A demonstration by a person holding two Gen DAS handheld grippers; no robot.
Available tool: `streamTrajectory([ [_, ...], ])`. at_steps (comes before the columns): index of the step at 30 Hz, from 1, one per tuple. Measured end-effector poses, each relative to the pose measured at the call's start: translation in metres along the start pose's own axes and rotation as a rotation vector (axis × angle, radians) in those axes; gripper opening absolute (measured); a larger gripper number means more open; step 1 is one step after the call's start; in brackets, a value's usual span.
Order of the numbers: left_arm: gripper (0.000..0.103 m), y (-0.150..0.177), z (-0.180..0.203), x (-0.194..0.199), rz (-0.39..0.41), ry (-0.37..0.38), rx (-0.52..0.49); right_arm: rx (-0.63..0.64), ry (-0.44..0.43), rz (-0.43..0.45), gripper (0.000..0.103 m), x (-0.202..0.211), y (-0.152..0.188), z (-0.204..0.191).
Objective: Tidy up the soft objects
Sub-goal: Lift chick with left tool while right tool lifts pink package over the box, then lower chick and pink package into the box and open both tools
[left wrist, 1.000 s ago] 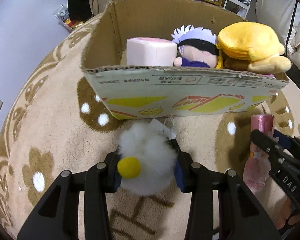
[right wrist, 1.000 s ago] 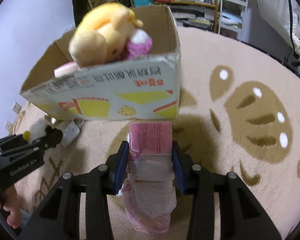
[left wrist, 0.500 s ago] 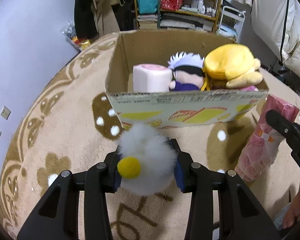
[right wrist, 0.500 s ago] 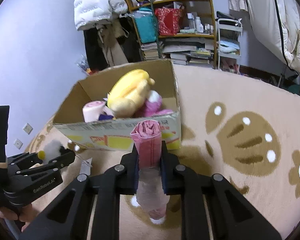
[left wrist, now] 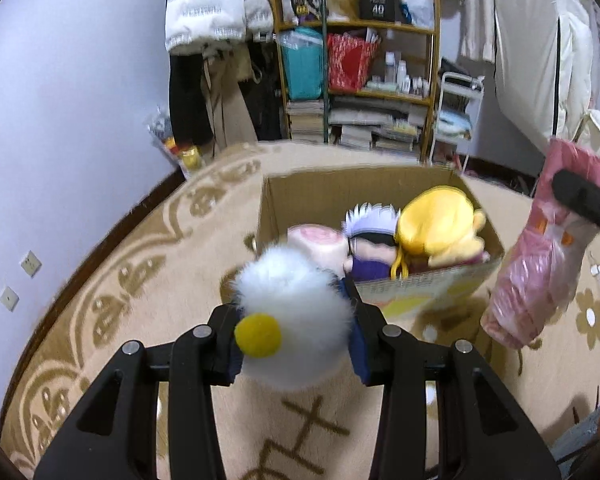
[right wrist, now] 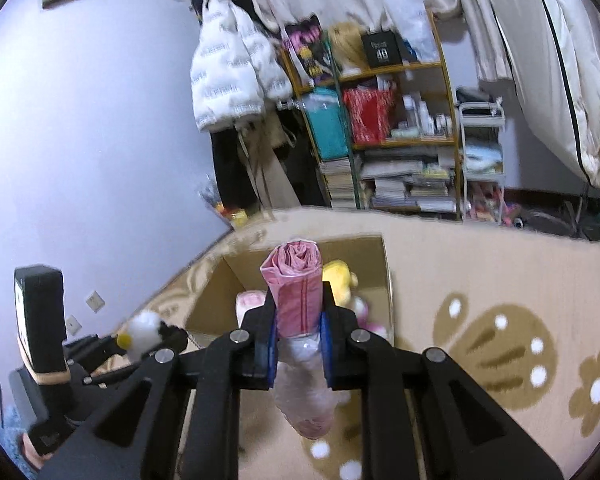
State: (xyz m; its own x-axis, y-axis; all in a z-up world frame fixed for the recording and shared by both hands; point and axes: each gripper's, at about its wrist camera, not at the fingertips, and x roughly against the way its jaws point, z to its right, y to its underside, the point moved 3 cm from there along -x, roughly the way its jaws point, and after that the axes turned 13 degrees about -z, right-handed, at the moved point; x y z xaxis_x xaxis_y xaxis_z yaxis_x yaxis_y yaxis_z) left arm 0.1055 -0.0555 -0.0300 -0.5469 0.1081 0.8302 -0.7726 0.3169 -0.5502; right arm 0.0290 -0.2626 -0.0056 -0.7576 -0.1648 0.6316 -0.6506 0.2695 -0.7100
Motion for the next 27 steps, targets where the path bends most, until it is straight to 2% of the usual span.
streamTrajectory([
  [2,0.04,-0.008,0.0,0.006,0.039,-0.014,-0.006,0.001,-0.007,0.025,0.018,0.002,-0.012,-0.002],
  [6,0.04,-0.02,-0.001,0.005,0.064,-0.011,0.002,-0.008,-0.036,0.05,0.018,-0.002,-0.032,-0.004],
  [18,0.041,-0.057,0.013,-0.01,0.134,-0.032,-0.035,0.02,-0.083,0.065,0.018,-0.033,-0.055,-0.014],
  [24,0.042,-0.062,0.011,-0.022,0.138,-0.022,-0.024,0.009,-0.075,0.007,0.018,-0.061,-0.061,-0.015],
  [27,0.042,-0.063,0.013,-0.032,0.115,-0.022,-0.036,0.003,-0.076,-0.026,0.018,-0.076,-0.057,-0.012],
])
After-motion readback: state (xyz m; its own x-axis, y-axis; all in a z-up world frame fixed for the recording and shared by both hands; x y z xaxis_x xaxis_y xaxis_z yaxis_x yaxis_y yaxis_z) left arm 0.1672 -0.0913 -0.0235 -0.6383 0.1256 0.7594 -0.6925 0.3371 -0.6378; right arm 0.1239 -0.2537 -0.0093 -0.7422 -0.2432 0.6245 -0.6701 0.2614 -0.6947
